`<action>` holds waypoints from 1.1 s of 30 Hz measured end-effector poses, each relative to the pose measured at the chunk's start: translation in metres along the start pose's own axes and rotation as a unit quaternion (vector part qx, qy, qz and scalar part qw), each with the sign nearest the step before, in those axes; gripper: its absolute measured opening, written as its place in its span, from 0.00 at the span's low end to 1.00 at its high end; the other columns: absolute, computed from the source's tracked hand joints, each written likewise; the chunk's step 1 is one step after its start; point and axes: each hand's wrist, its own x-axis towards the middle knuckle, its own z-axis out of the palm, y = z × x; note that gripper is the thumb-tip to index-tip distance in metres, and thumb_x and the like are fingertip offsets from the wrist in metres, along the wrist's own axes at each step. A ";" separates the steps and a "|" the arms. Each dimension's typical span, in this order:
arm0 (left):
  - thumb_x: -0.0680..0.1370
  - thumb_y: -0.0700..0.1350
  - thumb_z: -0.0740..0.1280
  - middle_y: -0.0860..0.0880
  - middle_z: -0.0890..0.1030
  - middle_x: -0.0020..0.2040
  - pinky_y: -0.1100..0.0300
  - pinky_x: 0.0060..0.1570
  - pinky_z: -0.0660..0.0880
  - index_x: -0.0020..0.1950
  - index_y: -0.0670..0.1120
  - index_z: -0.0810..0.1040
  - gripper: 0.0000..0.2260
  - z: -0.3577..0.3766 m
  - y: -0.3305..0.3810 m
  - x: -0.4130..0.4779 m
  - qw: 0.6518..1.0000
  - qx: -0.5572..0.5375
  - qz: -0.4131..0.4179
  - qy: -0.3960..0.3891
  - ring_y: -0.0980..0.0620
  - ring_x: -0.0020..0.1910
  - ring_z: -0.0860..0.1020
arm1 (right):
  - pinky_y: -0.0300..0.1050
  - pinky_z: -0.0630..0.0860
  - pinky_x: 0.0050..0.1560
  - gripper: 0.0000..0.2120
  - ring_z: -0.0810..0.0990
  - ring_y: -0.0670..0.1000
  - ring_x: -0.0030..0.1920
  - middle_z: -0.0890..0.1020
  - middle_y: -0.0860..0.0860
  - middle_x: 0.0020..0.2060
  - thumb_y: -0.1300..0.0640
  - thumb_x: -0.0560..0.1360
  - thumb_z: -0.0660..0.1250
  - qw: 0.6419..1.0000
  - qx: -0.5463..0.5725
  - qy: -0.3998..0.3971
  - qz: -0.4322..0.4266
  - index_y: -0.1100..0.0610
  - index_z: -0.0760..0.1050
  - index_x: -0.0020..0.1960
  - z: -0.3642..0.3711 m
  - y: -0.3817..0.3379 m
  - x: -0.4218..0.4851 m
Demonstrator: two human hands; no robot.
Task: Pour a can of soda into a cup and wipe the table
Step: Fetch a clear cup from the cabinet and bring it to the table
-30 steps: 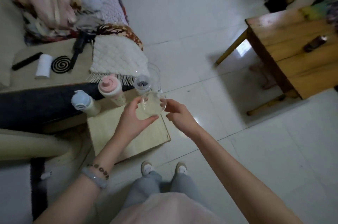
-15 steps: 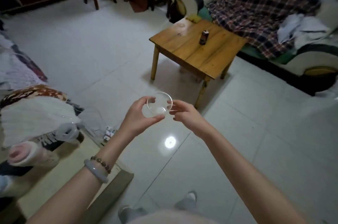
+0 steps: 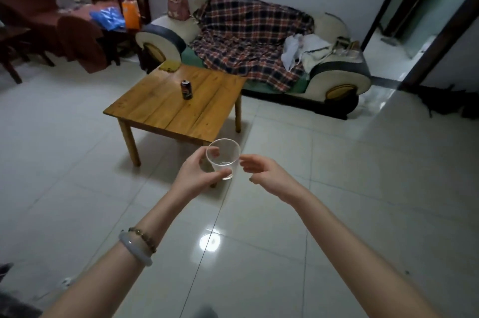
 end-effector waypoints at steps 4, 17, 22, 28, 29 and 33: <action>0.65 0.54 0.77 0.58 0.78 0.55 0.63 0.51 0.72 0.58 0.53 0.75 0.24 0.030 0.016 0.050 0.999 -0.001 0.027 -0.046 0.60 0.55 0.75 | 0.40 0.70 0.61 0.29 0.73 0.51 0.65 0.74 0.54 0.64 0.76 0.71 0.55 0.999 -0.011 0.040 0.010 0.57 0.67 0.69 -0.050 0.016 0.014; 0.67 0.54 0.76 0.57 0.77 0.56 0.58 0.58 0.72 0.61 0.50 0.73 0.25 0.117 0.036 0.264 0.989 -0.005 0.079 -0.122 0.59 0.57 0.74 | 0.44 0.72 0.60 0.28 0.74 0.51 0.63 0.75 0.54 0.63 0.75 0.72 0.57 0.991 0.042 0.126 0.025 0.58 0.67 0.70 -0.194 0.031 0.145; 0.67 0.52 0.76 0.56 0.77 0.56 0.64 0.55 0.70 0.61 0.49 0.73 0.25 0.131 0.049 0.354 0.989 0.003 0.090 -0.116 0.58 0.57 0.74 | 0.42 0.72 0.60 0.28 0.75 0.50 0.60 0.75 0.54 0.61 0.76 0.72 0.56 0.989 0.056 0.131 0.031 0.59 0.67 0.69 -0.248 0.019 0.215; 0.68 0.52 0.75 0.55 0.77 0.57 0.70 0.51 0.68 0.62 0.49 0.73 0.25 0.141 0.052 0.444 0.989 0.010 0.090 -0.117 0.56 0.58 0.74 | 0.43 0.72 0.62 0.28 0.75 0.49 0.61 0.75 0.53 0.62 0.74 0.73 0.56 0.990 0.054 0.128 0.036 0.57 0.66 0.70 -0.299 0.011 0.289; 0.68 0.52 0.75 0.54 0.77 0.57 0.69 0.51 0.68 0.62 0.49 0.73 0.25 0.143 0.052 0.456 0.989 0.010 0.087 -0.116 0.57 0.58 0.74 | 0.43 0.72 0.62 0.28 0.75 0.49 0.61 0.75 0.53 0.62 0.74 0.73 0.56 0.990 0.057 0.126 0.039 0.57 0.66 0.70 -0.306 0.011 0.300; 0.68 0.52 0.75 0.55 0.76 0.57 0.66 0.54 0.70 0.61 0.50 0.73 0.25 0.152 0.046 0.504 0.991 0.017 0.078 -0.109 0.57 0.58 0.74 | 0.42 0.72 0.62 0.28 0.75 0.49 0.61 0.75 0.53 0.63 0.75 0.73 0.56 0.992 0.058 0.107 0.045 0.57 0.66 0.70 -0.335 0.014 0.345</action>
